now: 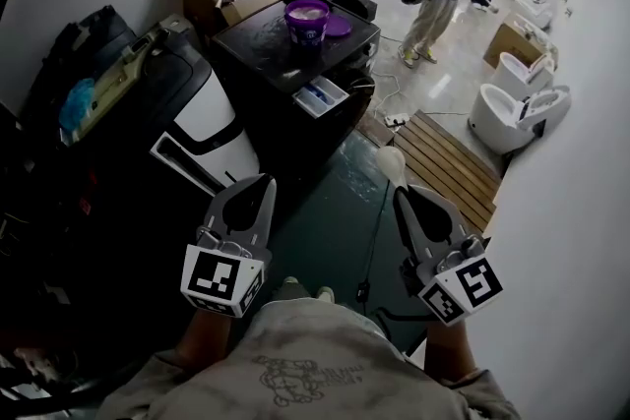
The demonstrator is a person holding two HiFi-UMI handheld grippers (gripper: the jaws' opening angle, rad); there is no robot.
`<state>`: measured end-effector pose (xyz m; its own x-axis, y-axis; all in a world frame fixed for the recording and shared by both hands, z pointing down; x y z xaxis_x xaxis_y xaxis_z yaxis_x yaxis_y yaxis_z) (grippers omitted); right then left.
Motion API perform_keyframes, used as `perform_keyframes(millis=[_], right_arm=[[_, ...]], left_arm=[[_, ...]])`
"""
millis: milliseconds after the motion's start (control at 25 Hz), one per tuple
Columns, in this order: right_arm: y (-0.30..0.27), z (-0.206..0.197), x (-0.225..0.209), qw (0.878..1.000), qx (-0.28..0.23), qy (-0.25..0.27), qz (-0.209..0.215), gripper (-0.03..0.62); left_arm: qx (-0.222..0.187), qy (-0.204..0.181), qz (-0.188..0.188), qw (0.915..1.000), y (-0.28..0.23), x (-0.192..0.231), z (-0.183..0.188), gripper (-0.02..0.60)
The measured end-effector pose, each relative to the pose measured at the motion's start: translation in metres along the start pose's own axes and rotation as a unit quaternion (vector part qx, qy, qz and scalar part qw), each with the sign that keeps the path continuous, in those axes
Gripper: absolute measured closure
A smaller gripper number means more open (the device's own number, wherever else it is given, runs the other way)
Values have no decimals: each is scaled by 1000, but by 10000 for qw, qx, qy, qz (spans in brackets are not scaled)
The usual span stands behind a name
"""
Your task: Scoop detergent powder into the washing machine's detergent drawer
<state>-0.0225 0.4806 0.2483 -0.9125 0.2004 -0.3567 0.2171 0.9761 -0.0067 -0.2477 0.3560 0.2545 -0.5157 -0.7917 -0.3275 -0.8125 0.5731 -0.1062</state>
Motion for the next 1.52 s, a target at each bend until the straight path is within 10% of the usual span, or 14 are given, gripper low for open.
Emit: perform_keyframes(millis=[680, 1520], right_arm=[[-18, -8, -31, 9999, 134, -60, -76, 557], [-233, 24, -139, 9973, 668, 17, -318, 557]], left_arm=[[116, -63, 13, 9999, -32, 6, -16, 581], [206, -54, -544, 9983, -228, 141, -55, 581]])
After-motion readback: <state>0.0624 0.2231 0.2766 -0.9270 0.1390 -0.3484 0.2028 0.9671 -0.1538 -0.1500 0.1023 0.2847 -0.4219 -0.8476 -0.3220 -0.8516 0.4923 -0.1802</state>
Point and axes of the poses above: the fingertips, and each gripper's own axes: y backward along the fingers, x to its left, z out of its top, the point moved 7 cm from there along y, backward along the fingers, and after that the axes turned 15 degrees about -y, right-handed, at the moved point
